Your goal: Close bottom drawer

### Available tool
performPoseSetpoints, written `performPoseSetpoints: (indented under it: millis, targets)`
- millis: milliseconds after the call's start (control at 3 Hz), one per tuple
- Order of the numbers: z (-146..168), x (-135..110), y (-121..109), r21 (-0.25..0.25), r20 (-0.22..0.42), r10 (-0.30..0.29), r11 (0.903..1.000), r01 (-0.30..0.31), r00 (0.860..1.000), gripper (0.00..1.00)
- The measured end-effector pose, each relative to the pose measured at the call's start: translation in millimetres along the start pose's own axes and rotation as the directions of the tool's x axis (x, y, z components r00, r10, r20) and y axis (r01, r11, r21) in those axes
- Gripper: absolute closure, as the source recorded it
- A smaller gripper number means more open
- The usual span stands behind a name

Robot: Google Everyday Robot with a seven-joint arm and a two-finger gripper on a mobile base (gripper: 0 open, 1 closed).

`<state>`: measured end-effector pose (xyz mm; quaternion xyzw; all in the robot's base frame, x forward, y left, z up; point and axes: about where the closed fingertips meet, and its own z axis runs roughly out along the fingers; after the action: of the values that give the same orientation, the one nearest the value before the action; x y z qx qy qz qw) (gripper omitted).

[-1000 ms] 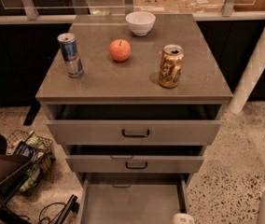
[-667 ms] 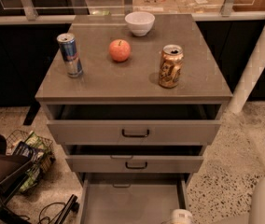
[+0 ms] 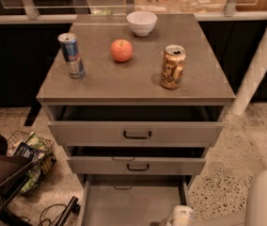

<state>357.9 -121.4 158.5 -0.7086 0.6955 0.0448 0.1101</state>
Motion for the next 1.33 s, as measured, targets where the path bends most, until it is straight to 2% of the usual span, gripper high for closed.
performPoseSetpoints:
  millis: [333, 667, 1000, 1333]
  targets:
    - [0.0, 0.0, 0.4, 0.0, 0.0, 0.0, 1.0, 0.0, 1.0, 1.0]
    - [-0.1, -0.3, -31.3, 0.013, 0.008, -0.029, 0.9995, 0.029, 1.0, 1.0]
    - [-0.2, -0.5, -33.7, 0.015, 0.009, -0.033, 0.9994, 0.033, 0.999, 1.0]
    - [-1.5, -3.2, -75.0, 0.04, 0.022, -0.072, 0.9966, 0.071, 0.997, 1.0]
